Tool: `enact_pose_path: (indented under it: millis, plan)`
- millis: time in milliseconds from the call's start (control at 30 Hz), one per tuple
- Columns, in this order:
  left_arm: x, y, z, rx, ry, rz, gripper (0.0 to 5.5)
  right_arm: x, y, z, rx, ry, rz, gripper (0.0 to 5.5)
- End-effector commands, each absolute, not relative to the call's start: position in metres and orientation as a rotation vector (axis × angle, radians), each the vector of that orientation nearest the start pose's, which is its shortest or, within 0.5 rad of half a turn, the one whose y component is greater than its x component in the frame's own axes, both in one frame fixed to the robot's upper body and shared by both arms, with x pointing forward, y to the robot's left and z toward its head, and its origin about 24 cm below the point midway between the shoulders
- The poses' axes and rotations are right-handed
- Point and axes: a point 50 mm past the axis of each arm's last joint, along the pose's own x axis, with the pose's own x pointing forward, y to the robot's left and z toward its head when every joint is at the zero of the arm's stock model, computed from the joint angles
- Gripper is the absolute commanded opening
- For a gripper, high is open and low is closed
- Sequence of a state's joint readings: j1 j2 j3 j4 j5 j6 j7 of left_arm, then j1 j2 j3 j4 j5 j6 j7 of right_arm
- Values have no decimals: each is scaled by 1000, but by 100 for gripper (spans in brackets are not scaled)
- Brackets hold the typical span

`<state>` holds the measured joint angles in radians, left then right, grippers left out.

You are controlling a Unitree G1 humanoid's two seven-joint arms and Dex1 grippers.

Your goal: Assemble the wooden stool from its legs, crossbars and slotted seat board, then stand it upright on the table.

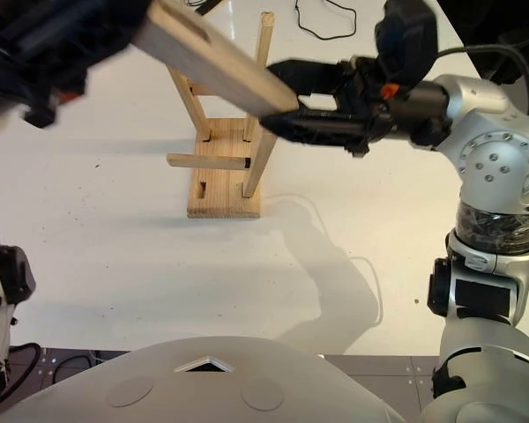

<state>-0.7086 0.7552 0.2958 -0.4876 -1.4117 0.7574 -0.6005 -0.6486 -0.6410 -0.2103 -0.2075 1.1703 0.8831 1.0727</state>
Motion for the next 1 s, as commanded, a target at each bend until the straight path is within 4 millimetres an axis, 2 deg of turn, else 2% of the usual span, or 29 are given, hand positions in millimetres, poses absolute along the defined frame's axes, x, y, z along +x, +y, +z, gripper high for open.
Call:
enact_pose_path:
  millis: [33, 133, 200, 267, 333, 467, 600, 700, 900, 1000]
  plan:
    - [216, 204, 343, 118, -511, -1107, 204, 262, -191, 298, 441, -396, 1448, 296]
    - [223, 231, 327, 202, -425, -983, 204, 268, -204, 298, 505, -454, 1308, 296]
    - [227, 247, 319, 224, -394, -921, 204, 270, -206, 292, 511, -454, 1248, 296]
    - [234, 262, 302, 286, -320, -842, 204, 273, -206, 284, 511, -444, 1204, 296]
    - [239, 267, 276, 349, -208, -821, 204, 278, -204, 279, 504, -430, 1173, 296]
    - [243, 270, 214, 310, -28, -815, 204, 287, -196, 269, 465, -388, 1162, 296]
    - [239, 260, 167, 187, 60, -823, 204, 293, -194, 263, 453, -373, 1154, 296]
    - [235, 240, 148, 96, 84, -872, 204, 296, -193, 258, 455, -365, 1140, 296]
    - [219, 211, 139, 0, 123, -1001, 204, 298, -191, 247, 463, -335, 1115, 296]
    - [209, 194, 145, 15, 128, -1095, 204, 299, -195, 245, 475, -330, 1096, 296]
